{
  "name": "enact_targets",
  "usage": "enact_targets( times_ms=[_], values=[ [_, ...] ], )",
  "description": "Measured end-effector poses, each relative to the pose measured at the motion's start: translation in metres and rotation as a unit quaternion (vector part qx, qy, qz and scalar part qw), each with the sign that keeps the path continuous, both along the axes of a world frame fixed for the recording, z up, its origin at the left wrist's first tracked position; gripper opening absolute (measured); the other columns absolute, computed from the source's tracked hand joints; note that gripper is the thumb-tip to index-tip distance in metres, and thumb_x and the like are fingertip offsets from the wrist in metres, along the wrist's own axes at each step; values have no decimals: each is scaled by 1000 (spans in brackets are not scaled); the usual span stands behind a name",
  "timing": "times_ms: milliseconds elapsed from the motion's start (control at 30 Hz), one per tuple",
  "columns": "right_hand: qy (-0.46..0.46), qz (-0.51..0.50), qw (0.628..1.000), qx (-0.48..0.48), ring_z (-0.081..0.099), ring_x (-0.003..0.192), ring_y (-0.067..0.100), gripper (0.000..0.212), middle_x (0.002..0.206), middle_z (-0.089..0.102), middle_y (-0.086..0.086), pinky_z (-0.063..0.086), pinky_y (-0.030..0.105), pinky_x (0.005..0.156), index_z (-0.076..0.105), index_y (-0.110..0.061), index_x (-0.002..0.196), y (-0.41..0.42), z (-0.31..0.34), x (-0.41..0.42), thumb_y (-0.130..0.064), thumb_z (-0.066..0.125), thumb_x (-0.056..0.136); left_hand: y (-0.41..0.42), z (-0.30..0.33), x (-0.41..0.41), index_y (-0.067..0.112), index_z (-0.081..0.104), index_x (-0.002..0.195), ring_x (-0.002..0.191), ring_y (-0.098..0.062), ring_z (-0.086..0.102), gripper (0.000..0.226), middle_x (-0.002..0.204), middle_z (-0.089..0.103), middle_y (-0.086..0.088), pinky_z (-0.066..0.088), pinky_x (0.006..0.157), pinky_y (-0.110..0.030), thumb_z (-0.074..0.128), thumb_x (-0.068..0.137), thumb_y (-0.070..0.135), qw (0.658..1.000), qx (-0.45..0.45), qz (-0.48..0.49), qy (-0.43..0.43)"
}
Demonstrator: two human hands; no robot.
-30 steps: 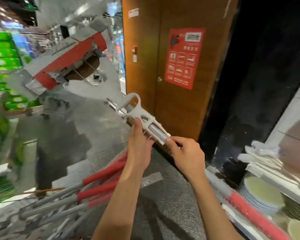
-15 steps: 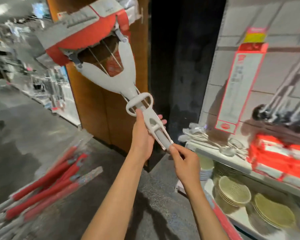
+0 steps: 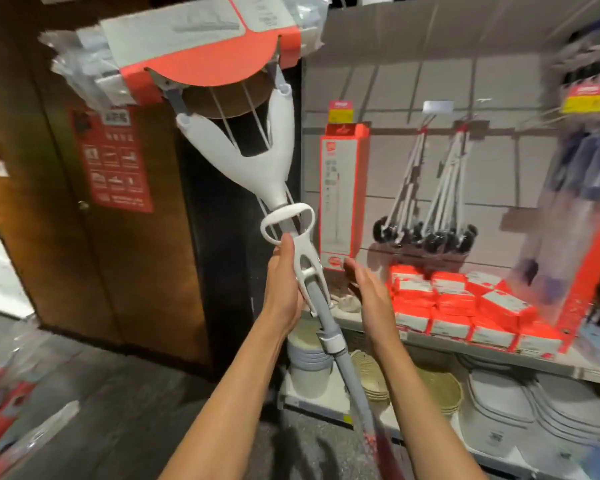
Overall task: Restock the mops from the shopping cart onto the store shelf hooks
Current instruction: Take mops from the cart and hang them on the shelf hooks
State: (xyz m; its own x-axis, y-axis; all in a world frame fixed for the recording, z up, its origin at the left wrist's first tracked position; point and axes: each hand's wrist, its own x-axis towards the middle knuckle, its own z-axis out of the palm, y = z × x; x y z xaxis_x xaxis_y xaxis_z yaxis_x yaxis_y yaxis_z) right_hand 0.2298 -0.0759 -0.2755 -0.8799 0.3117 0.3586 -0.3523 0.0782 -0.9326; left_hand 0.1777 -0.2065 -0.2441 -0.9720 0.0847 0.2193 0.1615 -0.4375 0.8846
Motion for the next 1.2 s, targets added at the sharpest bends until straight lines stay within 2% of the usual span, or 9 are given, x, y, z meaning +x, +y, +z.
enact_targets(
  times_ms=[167, 300, 400, 500, 667, 767, 900, 1033, 1200],
  values=[
    [57, 25, 997, -38, 58, 127, 13, 43, 134, 65, 2, 39, 37, 115, 58, -10, 138, 37, 70, -10, -34, 50, 104, 48, 14, 5, 10, 65, 120, 82, -20, 68, 51, 90, 74, -6, 57, 77, -35, 38, 105, 50, 997, -36, -59, 37],
    [57, 18, 998, -5, 55, 128, 12, 74, 144, 56, 7, 38, 33, 113, 53, -9, 142, 59, 115, -20, -56, 63, 85, 87, 27, 2, 29, 80, 95, 95, -29, 67, 49, 98, 75, -9, 49, 98, -51, 47, 93, 65, 990, -62, -107, 70],
    [78, -8, 996, 34, 64, 110, 5, 43, 126, 65, 5, 49, 28, 101, 56, -3, 135, 81, 137, -25, -27, 58, 99, 116, 37, -5, 39, 80, 93, 105, -34, 69, 48, 100, 76, -6, 49, 103, -56, 48, 83, 74, 982, -92, -138, 95],
    [105, -42, 989, 100, 54, 65, -4, 22, 90, 57, 7, 46, 16, 67, 62, 5, 117, 110, 148, -32, -5, 54, 100, 141, 45, -12, 18, 74, 111, 100, -29, 70, 69, 102, 75, -10, 51, 100, -54, 45, 89, 76, 974, -111, -161, 112],
    [98, -105, 988, 64, 55, 65, 0, 18, 73, 63, -9, 43, 23, 64, 66, -9, 91, 147, 159, -51, -8, 52, 102, 181, 48, -35, 16, 72, 95, 79, -25, 66, 61, 83, 71, -12, 52, 82, -42, 38, 91, 66, 963, -127, -196, 137],
    [82, -148, 985, -19, 57, 70, 12, 31, 78, 65, 4, 44, 27, 64, 65, -9, 88, 166, 169, -67, -27, 48, 105, 206, 42, -53, 19, 72, 86, 77, -25, 64, 63, 78, 69, -11, 50, 81, -42, 37, 92, 70, 953, -135, -228, 147],
    [99, -173, 979, -44, 63, 61, 11, 29, 77, 68, 11, 50, 22, 57, 67, 0, 87, 195, 175, -85, -18, 51, 104, 234, 40, -79, 31, 79, 84, 81, -30, 60, 57, 83, 67, -13, 49, 85, -51, 44, 84, 76, 939, -109, -292, 143],
    [122, -208, 968, -72, 58, 77, 23, 36, 83, 65, 17, 48, 37, 73, 65, 14, 89, 228, 170, -109, -19, 56, 101, 255, 50, -111, 31, 77, 107, 109, -20, 68, 56, 113, 74, -1, 51, 99, -40, 33, 94, 64, 917, -131, -350, 140],
    [135, -255, 955, -65, 57, 77, 23, 36, 81, 66, 16, 46, 37, 73, 68, 12, 88, 266, 162, -123, -21, 59, 101, 291, 87, -146, -1, 50, 140, 101, -21, 67, 79, 123, 65, -20, 55, 79, -35, 33, 93, 61, 953, -98, -267, 102]
  ],
)
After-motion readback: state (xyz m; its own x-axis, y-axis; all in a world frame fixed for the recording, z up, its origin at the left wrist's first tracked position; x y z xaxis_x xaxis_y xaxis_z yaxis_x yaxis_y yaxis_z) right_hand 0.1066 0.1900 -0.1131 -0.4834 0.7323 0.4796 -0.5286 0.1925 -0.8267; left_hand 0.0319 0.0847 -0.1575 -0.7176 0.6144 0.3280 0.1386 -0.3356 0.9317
